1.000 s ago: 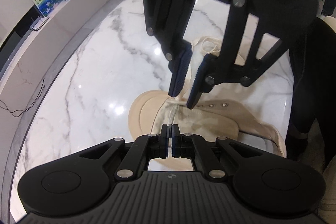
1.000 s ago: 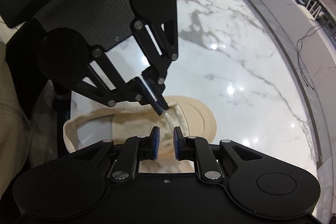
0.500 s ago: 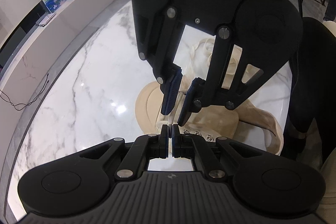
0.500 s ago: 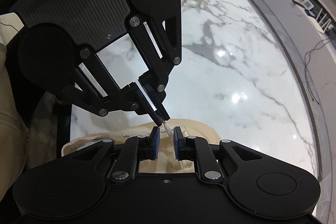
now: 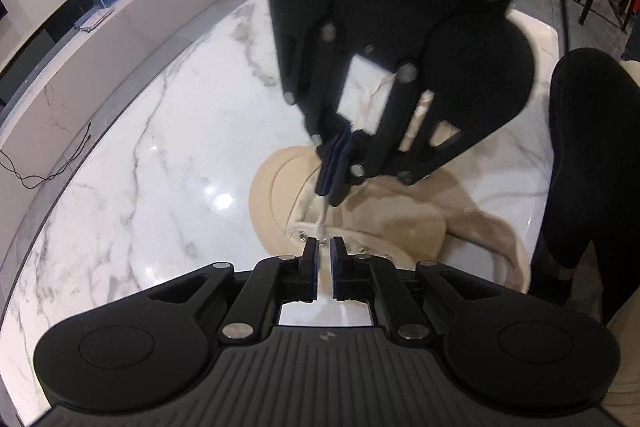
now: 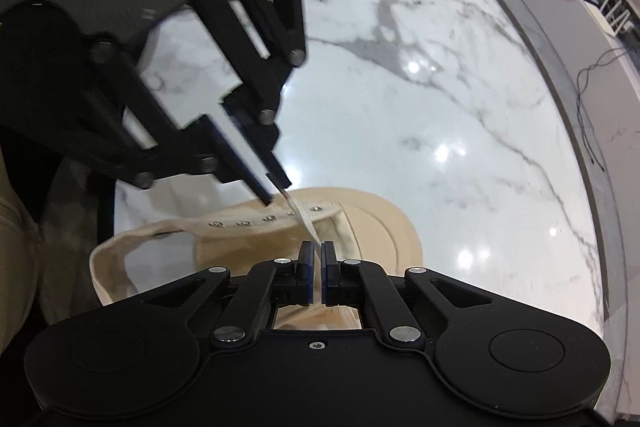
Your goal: Lace up shoes with both hands
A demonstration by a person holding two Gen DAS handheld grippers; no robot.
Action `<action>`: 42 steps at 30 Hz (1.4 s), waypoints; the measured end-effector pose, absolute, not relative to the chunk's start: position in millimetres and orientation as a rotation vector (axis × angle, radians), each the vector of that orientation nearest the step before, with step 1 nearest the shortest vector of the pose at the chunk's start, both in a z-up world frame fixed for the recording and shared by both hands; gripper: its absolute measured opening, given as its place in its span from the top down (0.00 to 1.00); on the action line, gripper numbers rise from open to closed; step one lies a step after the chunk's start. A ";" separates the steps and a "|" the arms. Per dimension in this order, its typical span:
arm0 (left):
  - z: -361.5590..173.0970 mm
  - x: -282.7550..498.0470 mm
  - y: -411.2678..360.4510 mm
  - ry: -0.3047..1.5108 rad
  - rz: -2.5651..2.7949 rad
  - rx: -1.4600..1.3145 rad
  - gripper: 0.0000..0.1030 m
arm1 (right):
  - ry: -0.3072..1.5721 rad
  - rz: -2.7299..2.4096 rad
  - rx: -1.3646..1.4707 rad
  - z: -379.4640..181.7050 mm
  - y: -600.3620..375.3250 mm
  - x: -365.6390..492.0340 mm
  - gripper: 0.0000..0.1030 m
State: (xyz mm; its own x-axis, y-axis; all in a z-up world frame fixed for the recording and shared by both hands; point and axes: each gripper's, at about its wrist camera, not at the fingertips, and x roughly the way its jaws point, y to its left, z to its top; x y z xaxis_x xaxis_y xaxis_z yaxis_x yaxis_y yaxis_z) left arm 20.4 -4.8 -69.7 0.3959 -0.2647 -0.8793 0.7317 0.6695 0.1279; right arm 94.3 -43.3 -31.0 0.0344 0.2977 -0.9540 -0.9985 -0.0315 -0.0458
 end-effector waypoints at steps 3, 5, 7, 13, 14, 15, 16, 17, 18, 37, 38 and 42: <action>-67.1 16.7 -12.1 0.957 -0.694 0.568 0.82 | 0.945 1.315 -1.048 -34.2 -45.3 94.9 0.98; -68.5 17.1 -14.8 0.963 -0.687 0.579 0.82 | 0.942 1.333 -1.037 -31.6 -47.6 93.8 0.98; -69.9 19.4 -12.4 0.974 -0.663 0.580 0.82 | 0.918 1.351 -1.033 -27.6 -50.3 91.8 0.97; -68.3 20.3 -0.8 0.994 -0.652 0.520 0.82 | 0.876 1.391 -1.060 -23.6 -51.2 88.6 0.74; -68.2 19.5 -0.9 0.994 -0.656 0.514 0.82 | 0.874 1.396 -1.069 -24.6 -50.1 88.6 0.74; -68.6 18.9 -1.8 0.993 -0.657 0.517 0.82 | 0.872 1.401 -1.076 -25.4 -48.6 88.5 0.74; -69.1 17.8 -3.4 0.991 -0.656 0.523 0.82 | 0.872 1.404 -1.082 -26.0 -46.3 88.4 0.74; -69.6 16.9 -4.9 0.990 -0.655 0.530 0.82 | 0.872 1.408 -1.090 -26.7 -44.4 88.6 0.74; -70.0 16.7 -6.1 0.991 -0.655 0.534 0.82 | 0.871 1.411 -1.099 -27.5 -42.8 89.1 0.74; -55.9 20.2 -13.8 0.964 -0.627 0.537 0.73 | 0.927 1.374 -1.108 -38.9 -40.8 104.5 0.98; -57.3 20.8 -14.1 0.969 -0.627 0.546 0.73 | 0.931 1.372 -1.112 -39.6 -42.0 104.4 0.98; -65.7 22.7 -7.4 1.008 -0.616 0.569 0.73 | 0.938 1.374 -1.110 -39.5 -44.5 103.6 0.98</action>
